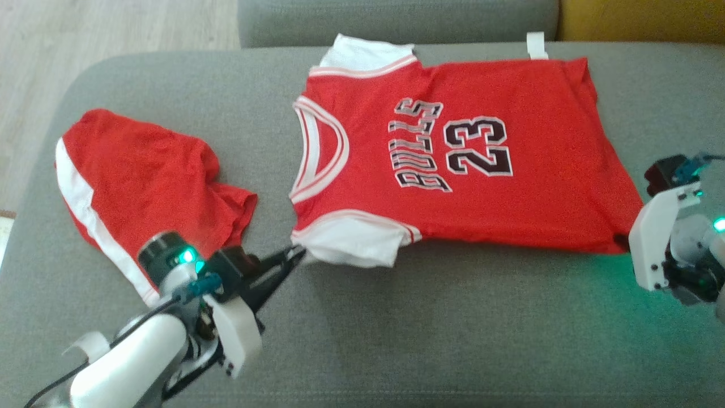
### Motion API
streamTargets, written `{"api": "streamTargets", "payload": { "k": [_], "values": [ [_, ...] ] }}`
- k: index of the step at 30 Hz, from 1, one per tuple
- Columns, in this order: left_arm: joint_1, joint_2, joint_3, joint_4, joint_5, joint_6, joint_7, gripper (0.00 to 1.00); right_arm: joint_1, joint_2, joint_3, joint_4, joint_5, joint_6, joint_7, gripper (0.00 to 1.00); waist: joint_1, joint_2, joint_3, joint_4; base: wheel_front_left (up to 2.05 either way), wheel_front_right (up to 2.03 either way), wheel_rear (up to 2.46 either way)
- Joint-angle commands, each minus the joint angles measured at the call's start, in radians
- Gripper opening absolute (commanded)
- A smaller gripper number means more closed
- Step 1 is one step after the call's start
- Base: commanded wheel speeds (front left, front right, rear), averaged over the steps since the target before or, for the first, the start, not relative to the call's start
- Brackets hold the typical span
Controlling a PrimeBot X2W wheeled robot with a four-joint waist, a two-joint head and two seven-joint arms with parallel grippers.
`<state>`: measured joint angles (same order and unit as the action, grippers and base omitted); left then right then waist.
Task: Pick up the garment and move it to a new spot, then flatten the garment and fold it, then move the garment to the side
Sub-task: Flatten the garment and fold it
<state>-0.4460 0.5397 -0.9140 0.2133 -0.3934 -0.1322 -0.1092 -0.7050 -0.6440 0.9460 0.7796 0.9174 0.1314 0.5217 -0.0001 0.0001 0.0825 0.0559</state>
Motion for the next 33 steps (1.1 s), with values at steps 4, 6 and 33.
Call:
{"api": "streamTargets", "payload": {
  "k": [4, 6, 33],
  "values": [
    [-0.011, 0.105, -0.029, -0.126, -0.117, 0.002, 0.070, 0.00, 0.043, -0.062, 0.026, -0.042, 0.058, -0.001, 0.057, 0.00, 0.0001, -0.0001, -0.046, -0.008, 0.00, 0.00, 0.00],
    [-0.002, 0.134, -0.058, -0.171, -0.161, 0.002, 0.100, 0.00, 0.064, -0.073, 0.037, -0.058, 0.081, -0.001, 0.089, 0.00, 0.0001, -0.0001, -0.058, -0.012, 0.00, 0.00, 0.00],
    [-0.140, 0.174, -0.069, -0.230, -0.202, 0.008, 0.165, 0.00, 0.060, -0.097, -0.076, -0.112, 0.124, -0.001, 0.162, 0.00, 0.0001, -0.0001, 0.018, -0.049, 0.00, 0.00, 0.00]
  ]
}}
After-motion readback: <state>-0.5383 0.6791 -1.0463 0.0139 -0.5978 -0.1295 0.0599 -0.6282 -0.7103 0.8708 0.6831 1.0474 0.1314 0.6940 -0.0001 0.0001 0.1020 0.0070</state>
